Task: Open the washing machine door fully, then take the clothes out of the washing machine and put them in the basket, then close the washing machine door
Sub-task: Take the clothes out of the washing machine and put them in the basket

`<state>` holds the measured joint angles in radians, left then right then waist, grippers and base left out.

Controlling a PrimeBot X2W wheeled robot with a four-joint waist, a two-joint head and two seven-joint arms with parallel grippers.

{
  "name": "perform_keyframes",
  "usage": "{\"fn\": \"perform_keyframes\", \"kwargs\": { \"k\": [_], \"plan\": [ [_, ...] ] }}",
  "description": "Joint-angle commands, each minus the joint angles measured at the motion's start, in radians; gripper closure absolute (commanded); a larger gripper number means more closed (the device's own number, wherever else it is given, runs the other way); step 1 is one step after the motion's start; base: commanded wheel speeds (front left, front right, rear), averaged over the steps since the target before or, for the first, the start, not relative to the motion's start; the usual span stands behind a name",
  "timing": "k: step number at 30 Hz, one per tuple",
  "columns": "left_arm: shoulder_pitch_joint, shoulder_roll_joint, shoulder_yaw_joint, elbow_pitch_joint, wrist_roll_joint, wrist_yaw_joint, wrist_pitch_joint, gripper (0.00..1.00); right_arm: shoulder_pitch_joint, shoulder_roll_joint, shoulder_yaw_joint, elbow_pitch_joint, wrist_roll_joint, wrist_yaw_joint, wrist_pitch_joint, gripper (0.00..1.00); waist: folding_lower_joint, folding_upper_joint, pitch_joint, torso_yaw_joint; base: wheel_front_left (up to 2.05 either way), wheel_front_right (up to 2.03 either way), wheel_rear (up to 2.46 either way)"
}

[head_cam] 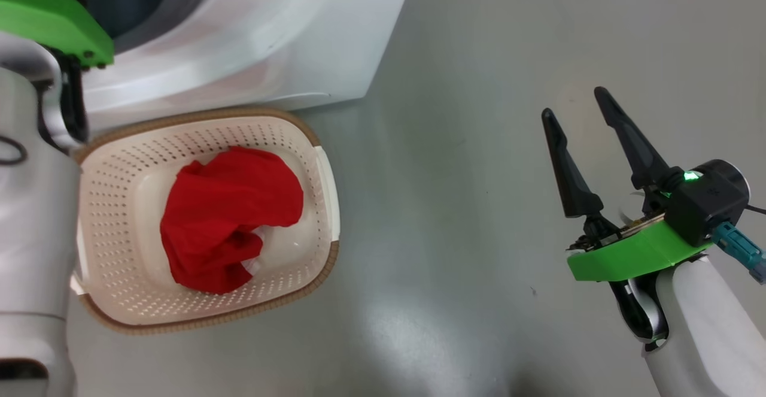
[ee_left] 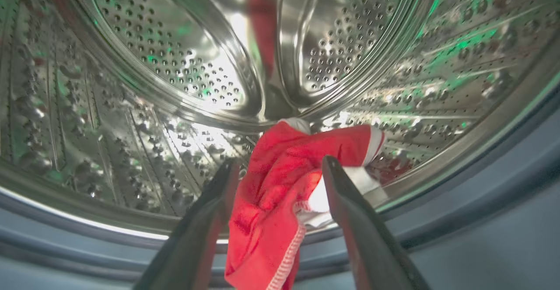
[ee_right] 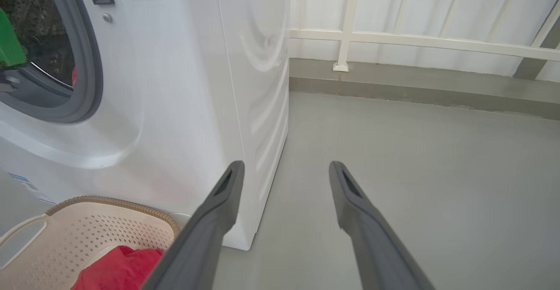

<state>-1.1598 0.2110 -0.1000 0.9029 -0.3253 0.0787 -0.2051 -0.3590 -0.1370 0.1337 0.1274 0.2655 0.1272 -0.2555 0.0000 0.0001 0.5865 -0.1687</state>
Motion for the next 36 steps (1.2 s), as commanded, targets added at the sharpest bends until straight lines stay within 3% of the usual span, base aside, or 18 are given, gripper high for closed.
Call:
{"fn": "perform_keyframes", "kwargs": {
  "k": [1, 7, 19, 20, 21, 22, 36],
  "plan": [
    [-0.032, 0.05, 0.013, 0.008, 0.004, -0.006, 0.013, 0.0, 0.001, -0.01, 0.023, -0.021, 0.014, 0.003, -0.006, 0.0, 0.0, -0.0001, 0.03, -0.024, 0.0, 0.0, 0.0],
    [-0.104, 0.084, -0.014, 0.139, 0.028, 0.007, 0.083, 0.0, 0.0, -0.006, 0.033, -0.013, 0.02, 0.003, -0.006, 0.0, 0.0, -0.0001, 0.039, -0.044, 0.0, 0.0, 0.0],
    [-0.181, 0.124, -0.088, 0.297, 0.091, 0.073, 0.235, 0.0, -0.008, 0.008, 0.058, -0.004, 0.039, 0.003, -0.006, 0.0, 0.0, -0.0001, 0.042, -0.082, 0.0, 0.0, 0.0],
    [-0.183, 0.126, -0.089, 0.302, 0.091, 0.075, 0.238, 0.53, -0.008, 0.009, 0.06, -0.002, 0.041, 0.003, -0.006, 0.0, 0.0, -0.0001, 0.041, -0.084, 0.0, 0.0, 0.0],
    [-0.184, 0.128, -0.092, 0.307, 0.092, 0.077, 0.24, 0.71, -0.007, 0.011, 0.062, -0.001, 0.043, 0.003, -0.006, 0.0, 0.0, -0.0001, 0.04, -0.086, 0.0, 0.0, 0.0],
    [-0.185, 0.13, -0.096, 0.31, 0.094, 0.079, 0.239, 1.0, -0.007, 0.012, 0.064, 0.001, 0.046, 0.003, -0.006, 0.0, 0.0, -0.0001, 0.039, -0.088, 0.0, 0.0, 0.0],
    [-0.11, 0.131, -0.04, 0.267, 0.016, 0.053, -0.013, 1.0, -0.001, 0.014, 0.06, 0.004, 0.062, 0.003, -0.006, 0.0, 0.0, -0.0001, -0.001, -0.074, 0.0, 0.0, 0.0]
  ]
}}
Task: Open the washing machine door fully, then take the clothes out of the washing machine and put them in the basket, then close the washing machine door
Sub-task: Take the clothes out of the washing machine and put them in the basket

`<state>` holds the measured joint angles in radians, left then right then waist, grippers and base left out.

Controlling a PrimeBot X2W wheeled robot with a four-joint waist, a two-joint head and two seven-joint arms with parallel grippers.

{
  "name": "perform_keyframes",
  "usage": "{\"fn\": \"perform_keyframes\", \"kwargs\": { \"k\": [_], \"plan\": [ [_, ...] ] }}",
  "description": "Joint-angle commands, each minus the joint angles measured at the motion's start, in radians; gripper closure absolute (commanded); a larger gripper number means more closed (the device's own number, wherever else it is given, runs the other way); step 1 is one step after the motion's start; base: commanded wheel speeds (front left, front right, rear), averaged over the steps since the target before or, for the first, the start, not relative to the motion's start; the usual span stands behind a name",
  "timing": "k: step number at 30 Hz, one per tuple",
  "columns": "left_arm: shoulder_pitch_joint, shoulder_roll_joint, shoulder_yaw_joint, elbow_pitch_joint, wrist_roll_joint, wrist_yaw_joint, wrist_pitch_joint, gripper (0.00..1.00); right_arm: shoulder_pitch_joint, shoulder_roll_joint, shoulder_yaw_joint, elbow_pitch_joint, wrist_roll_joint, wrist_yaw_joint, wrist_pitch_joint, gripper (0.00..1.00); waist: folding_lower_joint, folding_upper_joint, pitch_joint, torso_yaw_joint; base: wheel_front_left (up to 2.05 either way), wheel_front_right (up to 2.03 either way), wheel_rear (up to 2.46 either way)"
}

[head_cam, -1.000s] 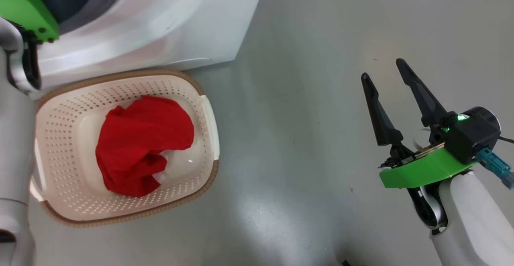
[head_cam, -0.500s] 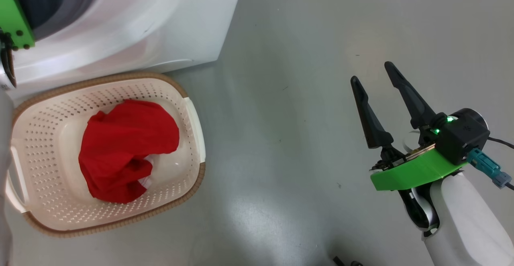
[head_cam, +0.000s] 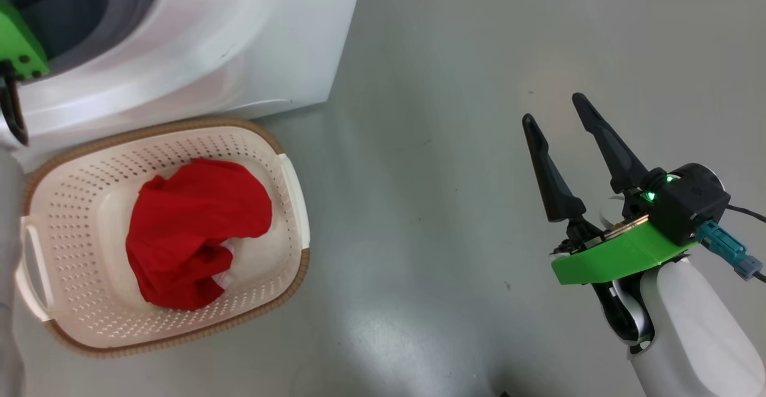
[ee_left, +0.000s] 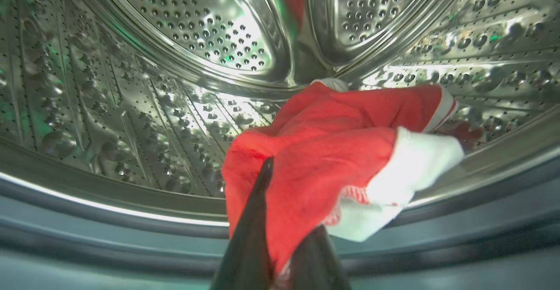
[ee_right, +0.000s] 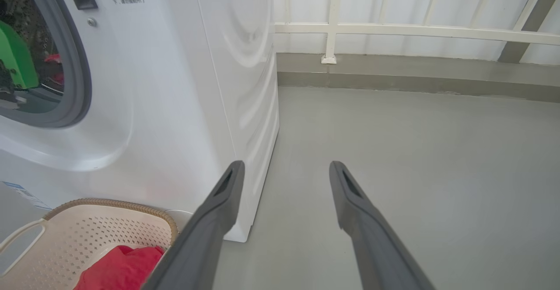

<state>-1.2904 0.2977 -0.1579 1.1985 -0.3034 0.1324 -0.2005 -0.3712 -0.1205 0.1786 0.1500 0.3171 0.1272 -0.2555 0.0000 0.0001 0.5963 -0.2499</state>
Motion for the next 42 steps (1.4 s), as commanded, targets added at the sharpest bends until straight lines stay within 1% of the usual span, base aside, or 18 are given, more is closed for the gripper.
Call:
{"fn": "perform_keyframes", "kwargs": {
  "k": [1, 3, 6, 9, 12, 15, 18, 25, 29, 37, 42],
  "plan": [
    [0.036, 0.043, 0.023, -0.038, -0.012, -0.005, -0.032, 1.0, 0.012, -0.003, 0.014, -0.018, 0.011, 0.003, -0.006, 0.0, 0.0, -0.0001, -0.018, 0.009, 0.0, 0.0, 0.0],
    [0.052, 0.04, 0.028, -0.051, -0.019, -0.012, -0.043, 1.0, 0.013, -0.003, 0.013, -0.016, 0.011, 0.003, -0.006, 0.0, 0.0, -0.0001, -0.024, 0.012, 0.0, 0.0, 0.0],
    [0.11, 0.032, 0.05, -0.107, -0.039, -0.029, -0.059, 1.0, 0.017, -0.003, 0.014, -0.014, 0.01, 0.003, -0.006, 0.0, 0.0, -0.0001, -0.046, 0.023, 0.0, 0.0, 0.0],
    [0.183, 0.017, 0.111, -0.241, -0.076, -0.041, -0.061, 1.0, 0.021, -0.005, 0.008, -0.012, 0.009, 0.003, -0.006, 0.0, 0.0, -0.0001, -0.068, 0.037, 0.0, 0.0, 0.0],
    [0.274, -0.014, 0.178, -0.371, -0.111, -0.066, -0.061, 1.0, 0.032, -0.008, 0.0, -0.009, 0.005, 0.003, -0.006, 0.0, 0.0, -0.0001, -0.096, 0.055, 0.0, 0.0, 0.0],
    [0.358, -0.052, 0.226, -0.472, -0.126, -0.092, -0.061, 1.0, 0.047, -0.008, -0.004, -0.005, 0.002, 0.003, -0.006, 0.0, 0.0, -0.0001, -0.13, 0.073, 0.0, 0.0, 0.0],
    [0.43, -0.082, 0.263, -0.551, -0.127, -0.109, -0.061, 1.0, 0.06, -0.007, -0.002, -0.002, -0.001, 0.003, -0.006, 0.0, 0.0, -0.0001, -0.166, 0.086, 0.0, 0.0, 0.0],
    [0.593, -0.141, 0.316, -0.713, -0.103, -0.145, -0.061, 1.0, 0.091, -0.005, 0.004, 0.013, -0.006, 0.003, -0.006, 0.0, 0.0, -0.0001, -0.257, 0.105, 0.0, 0.0, 0.0],
    [0.678, -0.169, 0.337, -0.795, -0.091, -0.152, -0.061, 1.0, 0.111, -0.005, 0.009, 0.022, -0.008, 0.003, -0.006, 0.0, 0.0, -0.0001, -0.303, 0.109, 0.0, 0.0, 0.0],
    [0.828, -0.189, 0.361, -0.953, -0.083, -0.167, -0.061, 1.0, 0.143, 0.002, 0.012, 0.033, -0.012, 0.003, -0.006, 0.0, 0.0, -0.0001, -0.376, 0.099, 0.0, 0.0, 0.0],
    [0.917, -0.206, 0.344, -1.087, -0.082, -0.154, -0.044, 1.0, 0.16, 0.009, 0.002, 0.039, -0.015, 0.003, -0.006, 0.0, 0.0, -0.0001, -0.415, 0.096, 0.0, 0.0, 0.0]
  ]
}}
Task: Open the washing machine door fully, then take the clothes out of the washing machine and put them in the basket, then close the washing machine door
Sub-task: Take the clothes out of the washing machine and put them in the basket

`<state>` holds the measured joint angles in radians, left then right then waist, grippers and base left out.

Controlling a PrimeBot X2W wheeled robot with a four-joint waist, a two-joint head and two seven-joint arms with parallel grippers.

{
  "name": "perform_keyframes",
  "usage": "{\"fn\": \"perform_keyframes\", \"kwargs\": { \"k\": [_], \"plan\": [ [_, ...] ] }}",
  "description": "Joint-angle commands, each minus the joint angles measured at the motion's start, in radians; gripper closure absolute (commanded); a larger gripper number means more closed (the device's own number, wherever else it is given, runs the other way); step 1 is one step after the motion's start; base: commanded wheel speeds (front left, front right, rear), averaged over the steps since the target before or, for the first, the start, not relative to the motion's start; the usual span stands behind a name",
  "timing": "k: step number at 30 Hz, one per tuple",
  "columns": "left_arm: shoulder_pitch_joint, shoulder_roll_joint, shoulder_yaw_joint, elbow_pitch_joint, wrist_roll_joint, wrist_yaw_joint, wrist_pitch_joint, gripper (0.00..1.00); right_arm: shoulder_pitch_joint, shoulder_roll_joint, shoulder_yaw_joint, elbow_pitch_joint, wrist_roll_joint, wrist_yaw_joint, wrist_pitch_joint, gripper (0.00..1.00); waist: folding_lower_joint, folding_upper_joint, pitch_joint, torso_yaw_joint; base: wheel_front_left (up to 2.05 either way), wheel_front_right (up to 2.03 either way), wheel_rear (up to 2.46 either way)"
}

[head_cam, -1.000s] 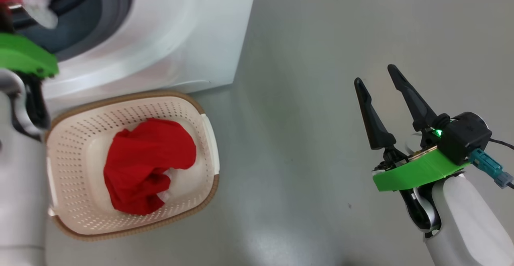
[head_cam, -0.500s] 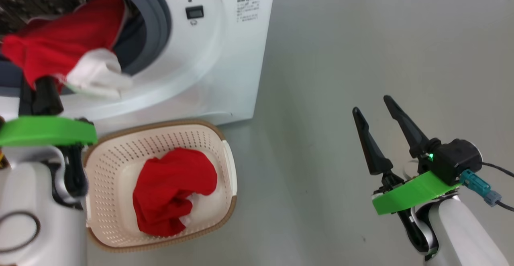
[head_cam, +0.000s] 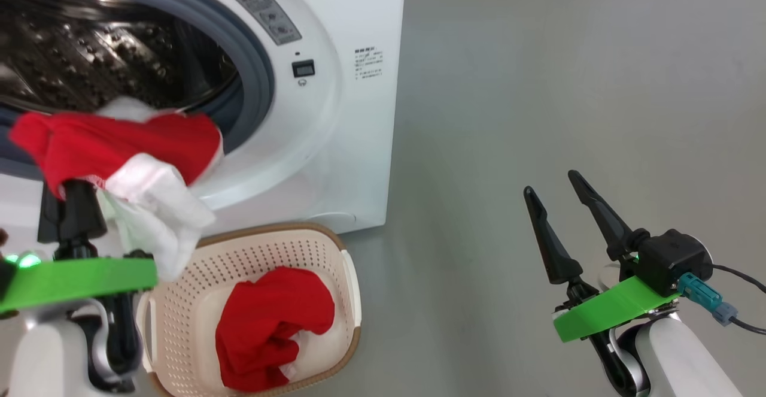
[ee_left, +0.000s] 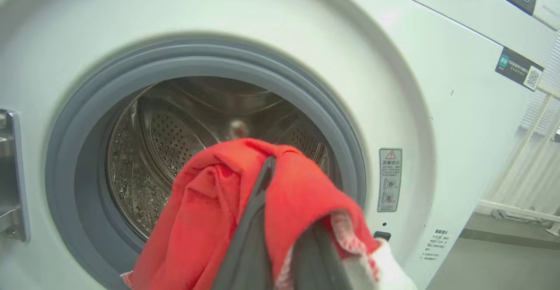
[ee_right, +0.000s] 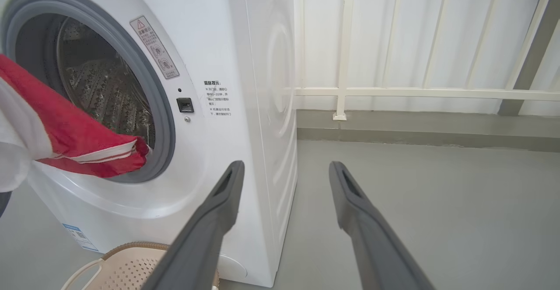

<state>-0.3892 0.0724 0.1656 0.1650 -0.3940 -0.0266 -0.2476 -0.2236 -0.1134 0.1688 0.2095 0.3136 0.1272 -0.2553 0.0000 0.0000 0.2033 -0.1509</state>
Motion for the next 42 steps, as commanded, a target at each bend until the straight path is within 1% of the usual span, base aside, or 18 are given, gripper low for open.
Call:
{"fn": "perform_keyframes", "kwargs": {
  "k": [1, 4, 7, 12, 15, 19, 25, 29, 31, 36, 42],
  "plan": [
    [0.031, 0.017, 0.012, -0.076, 0.012, 0.008, 0.01, 1.0, 0.015, 0.004, 0.01, -0.021, -0.012, 0.003, -0.006, 0.0, 0.0, 0.0, -0.026, -0.004, 0.0, 0.0, 0.0],
    [0.076, 0.007, -0.012, -0.142, 0.017, 0.021, 0.029, 1.0, 0.021, 0.008, 0.008, -0.022, -0.014, 0.003, -0.006, 0.0, 0.0, 0.0, -0.036, -0.006, 0.0, 0.0, 0.0],
    [0.107, 0.001, -0.03, -0.183, 0.017, 0.03, 0.04, 1.0, 0.024, 0.01, 0.005, -0.025, -0.015, 0.003, -0.006, 0.0, 0.0, 0.0, -0.04, -0.009, 0.0, 0.0, 0.0],
    [0.174, -0.012, -0.081, -0.261, 0.005, 0.057, 0.063, 1.0, 0.031, 0.014, -0.002, -0.03, -0.016, 0.003, -0.006, 0.0, 0.0, 0.0, -0.034, -0.014, 0.0, 0.0, 0.0],
    [0.197, -0.016, -0.11, -0.268, -0.007, 0.071, 0.077, 1.0, 0.034, 0.018, -0.005, -0.031, -0.014, 0.003, -0.006, 0.0, 0.0, 0.0, -0.024, -0.014, 0.0, 0.0, 0.0],
    [0.205, -0.018, -0.145, -0.236, -0.031, 0.081, 0.087, 1.0, 0.029, 0.023, -0.004, -0.035, -0.012, 0.003, -0.006, 0.0, 0.0, 0.0, -0.003, -0.016, 0.0, 0.0, 0.0],
    [0.182, -0.021, -0.19, -0.122, -0.115, 0.084, 0.086, 1.0, 0.016, 0.022, -0.005, -0.039, -0.01, 0.003, -0.006, 0.0, 0.0, 0.0, 0.031, -0.018, 0.0, 0.0, 0.0],
    [0.15, -0.022, -0.208, -0.013, -0.138, 0.096, 0.062, 1.0, 0.005, 0.021, -0.002, -0.041, -0.007, 0.003, -0.006, 0.0, 0.0, 0.0, 0.057, -0.023, 0.0, 0.0, 0.0],
    [0.127, -0.022, -0.212, 0.054, -0.14, 0.101, 0.05, 1.0, -0.003, 0.02, -0.001, -0.045, -0.006, 0.003, -0.006, 0.0, 0.0, 0.0, 0.074, -0.025, 0.0, 0.0, 0.0],
    [0.045, -0.022, -0.207, 0.239, -0.162, 0.094, 0.026, 1.0, -0.02, 0.011, 0.002, -0.05, 0.0, 0.003, -0.006, 0.0, 0.0, 0.0, 0.125, -0.032, 0.0, 0.0, 0.0],
    [-0.075, -0.015, -0.22, 0.485, -0.148, 0.098, 0.021, 1.0, -0.045, 0.005, 0.012, -0.057, 0.008, 0.003, -0.006, 0.0, 0.0, 0.0, 0.195, -0.042, 0.0, 0.0, 0.0]
  ]
}}
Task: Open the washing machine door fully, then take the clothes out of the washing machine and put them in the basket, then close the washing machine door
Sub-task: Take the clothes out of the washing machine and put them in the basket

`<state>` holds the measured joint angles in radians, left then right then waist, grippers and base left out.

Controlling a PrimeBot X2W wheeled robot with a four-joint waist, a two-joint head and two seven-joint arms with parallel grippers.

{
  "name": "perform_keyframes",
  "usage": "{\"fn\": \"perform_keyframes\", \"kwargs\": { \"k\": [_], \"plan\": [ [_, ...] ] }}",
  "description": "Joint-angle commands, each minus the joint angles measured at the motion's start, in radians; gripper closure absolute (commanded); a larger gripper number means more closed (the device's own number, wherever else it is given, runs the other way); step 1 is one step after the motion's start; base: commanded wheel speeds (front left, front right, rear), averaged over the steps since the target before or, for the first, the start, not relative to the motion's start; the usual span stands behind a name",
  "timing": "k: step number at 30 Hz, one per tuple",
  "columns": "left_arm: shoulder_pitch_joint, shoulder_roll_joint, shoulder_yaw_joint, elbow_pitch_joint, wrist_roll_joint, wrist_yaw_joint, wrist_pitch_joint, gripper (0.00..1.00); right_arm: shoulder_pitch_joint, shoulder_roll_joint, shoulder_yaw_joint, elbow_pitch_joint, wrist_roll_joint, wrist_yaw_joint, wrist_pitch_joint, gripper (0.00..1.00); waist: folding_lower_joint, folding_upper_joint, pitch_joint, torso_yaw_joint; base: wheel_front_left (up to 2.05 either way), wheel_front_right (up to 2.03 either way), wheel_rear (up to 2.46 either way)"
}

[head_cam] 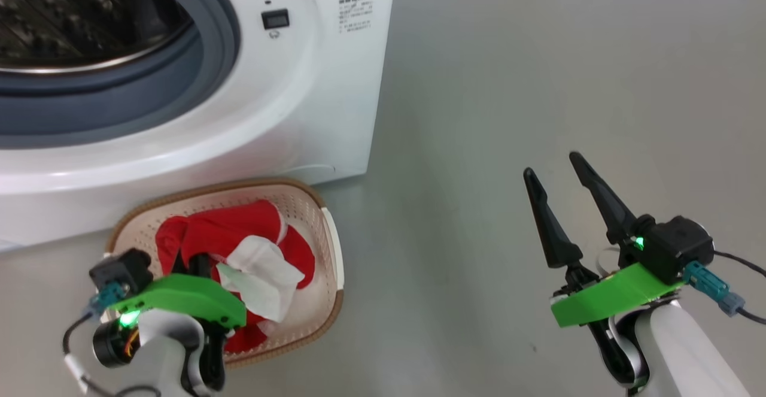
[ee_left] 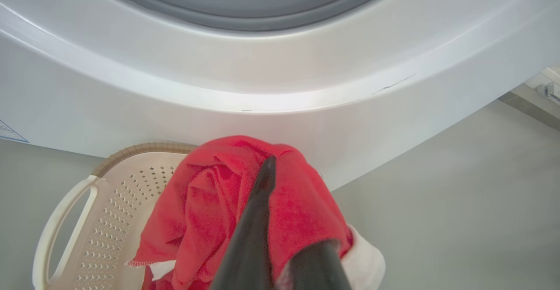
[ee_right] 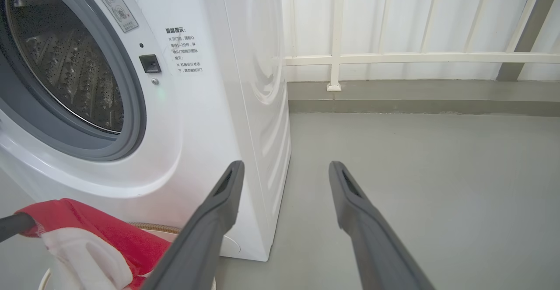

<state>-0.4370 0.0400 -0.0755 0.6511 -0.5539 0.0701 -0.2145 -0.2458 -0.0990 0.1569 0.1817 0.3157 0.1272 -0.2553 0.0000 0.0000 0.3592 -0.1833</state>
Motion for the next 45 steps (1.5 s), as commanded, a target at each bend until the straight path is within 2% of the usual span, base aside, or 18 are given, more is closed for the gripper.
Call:
{"fn": "perform_keyframes", "kwargs": {
  "k": [1, 6, 7, 16, 22, 29, 30, 31, 33, 34, 35, 36, 45],
  "plan": [
    [-0.047, 0.019, 0.019, 0.038, 0.013, 0.0, -0.009, 1.0, -0.027, -0.01, 0.025, -0.03, 0.007, 0.003, -0.006, 0.0, 0.0, 0.0, 0.049, -0.012, 0.0, 0.0, 0.0],
    [-0.14, 0.039, 0.001, 0.22, 0.024, -0.007, 0.018, 1.0, -0.051, -0.009, 0.035, -0.033, 0.015, 0.003, -0.006, 0.0, 0.0, 0.0, 0.096, -0.029, 0.0, 0.0, 0.0],
    [-0.14, 0.039, 0.001, 0.22, 0.024, -0.007, 0.018, 1.0, -0.051, -0.009, 0.035, -0.033, 0.015, 0.003, -0.006, 0.0, 0.0, 0.0, 0.096, -0.029, 0.0, 0.0, 0.0],
    [-0.255, 0.072, -0.039, 0.477, 0.037, -0.033, 0.133, 1.0, -0.089, -0.005, 0.065, -0.031, 0.029, 0.003, -0.006, 0.0, 0.0, 0.0, 0.158, -0.07, 0.0, 0.0, 0.0],
    [-0.298, 0.084, -0.045, 0.566, 0.031, -0.051, 0.15, 1.0, -0.1, 0.0, 0.099, -0.033, 0.037, 0.003, -0.006, 0.0, 0.0, 0.0, 0.191, -0.1, 0.0, 0.0, 0.0],
    [-0.308, 0.099, -0.052, 0.608, 0.029, -0.057, 0.146, 1.0, -0.098, 0.008, 0.108, -0.021, 0.044, 0.003, -0.006, 0.0, 0.0, 0.0, 0.195, -0.121, 0.0, 0.0, 0.0],
    [-0.308, 0.1, -0.055, 0.612, 0.03, -0.056, 0.15, 0.95, -0.098, 0.009, 0.108, -0.02, 0.044, 0.003, -0.006, 0.0, 0.0, 0.0, 0.194, -0.122, 0.0, 0.0, 0.0],
    [-0.308, 0.1, -0.058, 0.615, 0.031, -0.058, 0.153, 0.77, -0.097, 0.009, 0.108, -0.018, 0.044, 0.003, -0.006, 0.0, 0.0, 0.0, 0.192, -0.122, 0.0, 0.0, 0.0],
    [-0.309, 0.098, -0.063, 0.619, 0.031, -0.06, 0.154, 0.59, -0.097, 0.009, 0.106, -0.015, 0.044, 0.003, -0.006, 0.0, 0.0, 0.0, 0.187, -0.119, 0.0, 0.0, 0.0],
    [-0.309, 0.098, -0.066, 0.621, 0.033, -0.062, 0.15, 0.25, -0.097, 0.009, 0.105, -0.013, 0.044, 0.003, -0.006, 0.0, 0.0, 0.0, 0.183, -0.117, 0.0, 0.0, 0.0],
    [-0.31, 0.096, -0.07, 0.621, 0.035, -0.065, 0.143, 0.02, -0.096, 0.008, 0.102, -0.012, 0.044, 0.003, -0.006, 0.0, 0.0, 0.0, 0.177, -0.112, 0.0, 0.0, 0.0],
    [-0.311, 0.094, -0.071, 0.622, 0.034, -0.068, 0.135, 0.0, -0.096, 0.007, 0.1, -0.01, 0.043, 0.003, -0.006, 0.0, 0.0, 0.0, 0.172, -0.108, 0.0, 0.0, 0.0],
    [-0.287, 0.056, -0.044, 0.62, -0.02, -0.131, 0.058, 0.0, -0.09, 0.007, 0.05, 0.014, 0.027, 0.003, -0.006, 0.0, 0.0, 0.0, 0.099, -0.063, 0.0, 0.0, 0.0]
  ]
}}
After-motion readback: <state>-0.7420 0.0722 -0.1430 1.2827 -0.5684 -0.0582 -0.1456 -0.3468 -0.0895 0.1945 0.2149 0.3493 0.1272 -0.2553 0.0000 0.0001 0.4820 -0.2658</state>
